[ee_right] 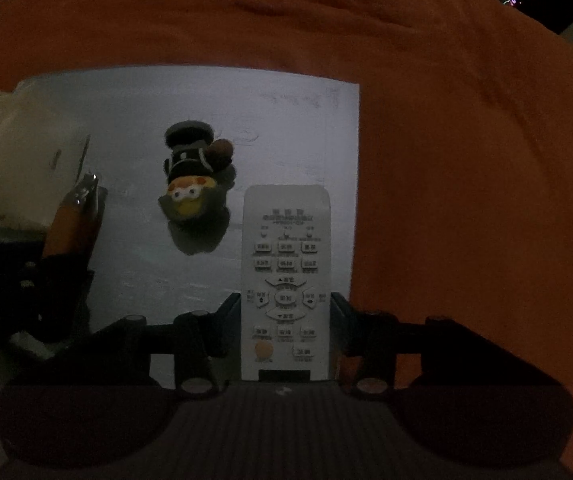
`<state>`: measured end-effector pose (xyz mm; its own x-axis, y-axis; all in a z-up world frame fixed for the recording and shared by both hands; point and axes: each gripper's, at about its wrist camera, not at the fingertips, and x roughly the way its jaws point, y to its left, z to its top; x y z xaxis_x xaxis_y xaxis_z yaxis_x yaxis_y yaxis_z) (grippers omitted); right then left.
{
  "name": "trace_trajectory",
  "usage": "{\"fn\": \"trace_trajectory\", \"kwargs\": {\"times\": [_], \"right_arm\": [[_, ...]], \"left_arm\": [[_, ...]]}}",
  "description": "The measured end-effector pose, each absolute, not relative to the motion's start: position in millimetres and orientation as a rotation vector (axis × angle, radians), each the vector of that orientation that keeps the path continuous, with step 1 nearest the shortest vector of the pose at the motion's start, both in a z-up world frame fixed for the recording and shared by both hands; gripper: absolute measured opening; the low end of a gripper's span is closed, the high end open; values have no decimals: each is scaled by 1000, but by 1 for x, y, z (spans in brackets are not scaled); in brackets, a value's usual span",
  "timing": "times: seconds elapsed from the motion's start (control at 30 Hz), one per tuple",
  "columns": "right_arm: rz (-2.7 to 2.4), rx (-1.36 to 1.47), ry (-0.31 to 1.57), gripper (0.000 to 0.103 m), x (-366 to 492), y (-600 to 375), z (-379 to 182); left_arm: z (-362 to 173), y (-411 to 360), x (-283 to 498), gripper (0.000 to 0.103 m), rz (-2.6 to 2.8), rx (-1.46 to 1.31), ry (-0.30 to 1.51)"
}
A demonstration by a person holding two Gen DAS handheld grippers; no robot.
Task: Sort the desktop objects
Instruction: 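Grasp the brown bottle with the left tool while the right grasps the white remote, then carry the bottle and remote into the white box and open both tools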
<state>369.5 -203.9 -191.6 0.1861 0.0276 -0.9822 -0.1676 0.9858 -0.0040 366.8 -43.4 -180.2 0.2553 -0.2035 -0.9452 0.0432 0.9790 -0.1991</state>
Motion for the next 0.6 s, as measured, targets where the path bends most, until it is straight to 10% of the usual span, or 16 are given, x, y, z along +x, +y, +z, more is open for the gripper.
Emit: {"fn": "trace_trajectory", "kwargs": {"times": [0.6], "right_arm": [[136,-29,1218,49,331,-208,-117]], "left_arm": [[-97,-29,328,22,-202,-184,1169]]}}
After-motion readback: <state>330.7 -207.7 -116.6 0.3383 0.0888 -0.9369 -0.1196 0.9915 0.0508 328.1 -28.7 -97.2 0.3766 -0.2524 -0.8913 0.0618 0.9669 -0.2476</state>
